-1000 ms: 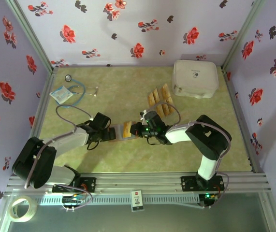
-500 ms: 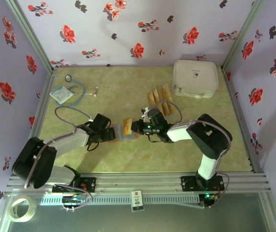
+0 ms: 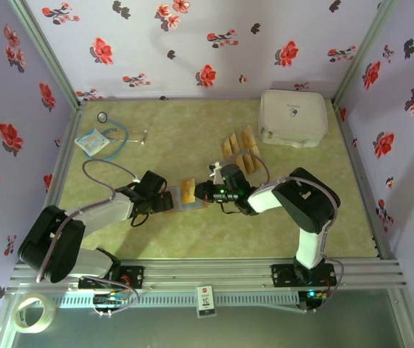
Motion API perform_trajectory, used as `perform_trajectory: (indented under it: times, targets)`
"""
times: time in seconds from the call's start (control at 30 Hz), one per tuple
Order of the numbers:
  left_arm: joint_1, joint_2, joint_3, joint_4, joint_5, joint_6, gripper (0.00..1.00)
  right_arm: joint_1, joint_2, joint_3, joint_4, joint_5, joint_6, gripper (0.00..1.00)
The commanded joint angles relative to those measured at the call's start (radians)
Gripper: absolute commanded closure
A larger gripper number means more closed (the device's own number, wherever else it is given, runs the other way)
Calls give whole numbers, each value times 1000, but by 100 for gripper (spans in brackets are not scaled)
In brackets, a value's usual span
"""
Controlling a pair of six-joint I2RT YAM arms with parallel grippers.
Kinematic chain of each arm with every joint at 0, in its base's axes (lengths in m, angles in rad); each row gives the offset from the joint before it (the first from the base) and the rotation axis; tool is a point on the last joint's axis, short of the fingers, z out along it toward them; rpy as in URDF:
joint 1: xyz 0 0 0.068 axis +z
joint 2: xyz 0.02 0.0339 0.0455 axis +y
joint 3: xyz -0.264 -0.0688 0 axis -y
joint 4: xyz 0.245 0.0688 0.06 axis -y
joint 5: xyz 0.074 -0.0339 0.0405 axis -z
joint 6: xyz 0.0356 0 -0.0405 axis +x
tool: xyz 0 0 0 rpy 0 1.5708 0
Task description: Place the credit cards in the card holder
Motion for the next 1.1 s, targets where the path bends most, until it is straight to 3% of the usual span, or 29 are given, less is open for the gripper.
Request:
perform_trajectory:
  times: [0.0,1.07]
  targets:
    - [-4,3,-9,-77,-34,-17,0,-3,25,0,76,-21,-9,100]
    - [-19,4,-5,-75,-36,-20,0,-18,118,-16,177,-62,45,100]
